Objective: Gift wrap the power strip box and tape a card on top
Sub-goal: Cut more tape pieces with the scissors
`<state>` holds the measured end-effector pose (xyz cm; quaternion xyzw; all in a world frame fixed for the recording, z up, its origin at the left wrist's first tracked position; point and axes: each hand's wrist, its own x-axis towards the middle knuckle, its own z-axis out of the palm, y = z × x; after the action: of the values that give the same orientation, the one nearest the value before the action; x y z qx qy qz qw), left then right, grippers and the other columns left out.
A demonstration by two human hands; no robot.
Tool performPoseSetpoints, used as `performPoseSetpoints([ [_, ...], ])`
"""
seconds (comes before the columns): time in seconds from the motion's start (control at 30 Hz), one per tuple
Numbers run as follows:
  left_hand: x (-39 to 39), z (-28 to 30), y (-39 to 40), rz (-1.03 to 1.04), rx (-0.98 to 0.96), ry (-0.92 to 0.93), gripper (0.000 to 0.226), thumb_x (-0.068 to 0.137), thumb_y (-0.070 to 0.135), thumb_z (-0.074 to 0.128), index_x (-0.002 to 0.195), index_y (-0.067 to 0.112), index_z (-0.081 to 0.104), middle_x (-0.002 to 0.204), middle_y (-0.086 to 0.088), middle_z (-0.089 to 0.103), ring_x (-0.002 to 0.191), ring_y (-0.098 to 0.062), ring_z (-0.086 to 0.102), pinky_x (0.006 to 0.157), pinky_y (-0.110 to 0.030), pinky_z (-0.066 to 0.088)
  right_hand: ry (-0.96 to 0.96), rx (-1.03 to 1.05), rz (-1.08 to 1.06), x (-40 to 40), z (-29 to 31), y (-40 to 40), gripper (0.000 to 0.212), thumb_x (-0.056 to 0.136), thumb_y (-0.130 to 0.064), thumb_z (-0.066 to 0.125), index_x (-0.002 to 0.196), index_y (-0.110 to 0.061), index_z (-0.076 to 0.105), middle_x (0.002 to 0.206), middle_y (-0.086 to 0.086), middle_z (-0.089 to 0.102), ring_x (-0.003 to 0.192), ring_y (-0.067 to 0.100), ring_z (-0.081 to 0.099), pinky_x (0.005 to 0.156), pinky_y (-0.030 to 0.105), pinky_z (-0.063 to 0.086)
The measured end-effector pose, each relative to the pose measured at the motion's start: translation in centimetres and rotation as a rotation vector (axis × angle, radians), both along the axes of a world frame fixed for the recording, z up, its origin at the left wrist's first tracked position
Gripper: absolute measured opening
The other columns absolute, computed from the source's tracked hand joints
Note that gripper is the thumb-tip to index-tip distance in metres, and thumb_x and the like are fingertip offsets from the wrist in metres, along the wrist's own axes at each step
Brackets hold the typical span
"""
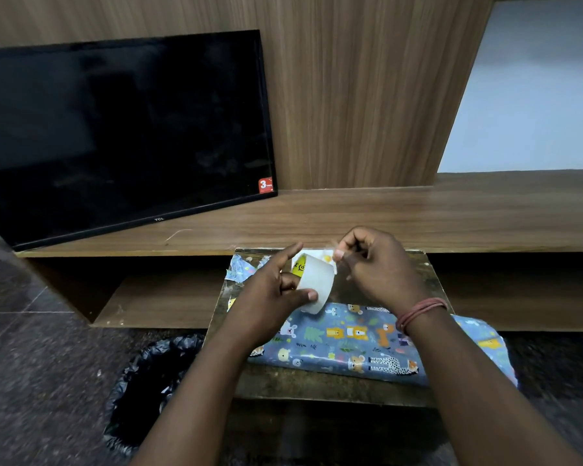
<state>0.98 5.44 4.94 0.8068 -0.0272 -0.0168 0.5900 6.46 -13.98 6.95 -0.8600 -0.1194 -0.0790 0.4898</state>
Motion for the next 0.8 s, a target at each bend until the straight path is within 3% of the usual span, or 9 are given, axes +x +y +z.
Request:
performPoseSetpoints([
  [0.07,0.1,-0.5,0.1,-0.011,0.005,0.008,0.075,0.090,0.011,0.076,0.148,0.044,0.042,0.102,-0.032,0.063,0.058,-0.010,0.047,0.051,-0.016,0.037,0.017,-0.016,0.073,-0.2,0.1,0.1,0.018,0.090,-0.012,0.065,0.076,-0.022,0.065,0.074,-0.009,0.073,0.071,0.016,0.068,0.076,0.048,0.058],
  [0.17,0.5,-1.2,-0.3,0.014,-0.124,0.027,0.072,0.087,0.018,0.077,0.145,0.047,0.046,0.109,-0.026,0.069,0.091,-0.032,0.070,0.078,-0.039,0.055,0.037,-0.017,0.152,-0.6,0.4,0.3,0.019,0.095,-0.011,0.060,0.080,-0.023,0.061,0.081,-0.008,0.076,0.078,0.013,0.071,0.082,0.049,0.057],
  [0.27,0.6,-1.0,-0.8,0.038,-0.208,0.065,0.067,0.087,0.020,0.081,0.145,0.036,0.049,0.110,-0.005,0.077,0.105,-0.025,0.073,0.095,-0.044,0.056,0.031,-0.034,0.186,-0.9,1.0,0.5,0.019,0.096,-0.012,0.060,0.081,-0.023,0.060,0.080,-0.008,0.076,0.079,0.014,0.071,0.081,0.048,0.057],
  [0.4,0.6,-1.1,-1.0,-0.019,-0.102,0.081,0.062,0.089,0.006,0.076,0.143,0.028,0.053,0.108,0.000,0.078,0.104,-0.020,0.073,0.095,-0.040,0.058,0.041,-0.076,0.188,-1.4,1.2,0.6,0.017,0.094,-0.006,0.061,0.082,-0.019,0.061,0.077,-0.007,0.076,0.076,0.008,0.071,0.081,0.044,0.058],
  [0.63,0.3,-1.1,-0.3,-0.060,-0.021,0.025,0.062,0.091,0.002,0.072,0.129,0.049,0.057,0.108,-0.005,0.075,0.102,-0.025,0.070,0.083,-0.032,0.056,0.249,0.063,0.206,-1.0,1.0,0.5,0.018,0.102,-0.004,0.049,0.087,-0.013,0.055,0.080,0.005,0.077,0.082,0.025,0.075,0.083,0.047,0.059],
  [0.7,0.4,-1.3,-0.2,-0.062,0.008,0.001,0.065,0.091,0.002,0.071,0.129,0.053,0.057,0.114,-0.002,0.073,0.105,-0.023,0.069,0.085,-0.035,0.055,0.304,0.091,0.223,-0.9,1.1,0.3,0.019,0.103,-0.004,0.047,0.087,-0.013,0.054,0.084,0.008,0.078,0.084,0.025,0.075,0.082,0.045,0.058],
  [0.8,0.6,-1.6,-0.2,-0.048,0.087,-0.102,0.071,0.091,0.002,0.070,0.132,0.057,0.054,0.132,0.014,0.063,0.117,-0.008,0.061,0.092,-0.025,0.051,0.318,0.109,0.230,-0.9,1.3,0.1,0.018,0.104,-0.005,0.046,0.089,-0.012,0.054,0.089,0.009,0.078,0.086,0.024,0.075,0.082,0.042,0.058],
])
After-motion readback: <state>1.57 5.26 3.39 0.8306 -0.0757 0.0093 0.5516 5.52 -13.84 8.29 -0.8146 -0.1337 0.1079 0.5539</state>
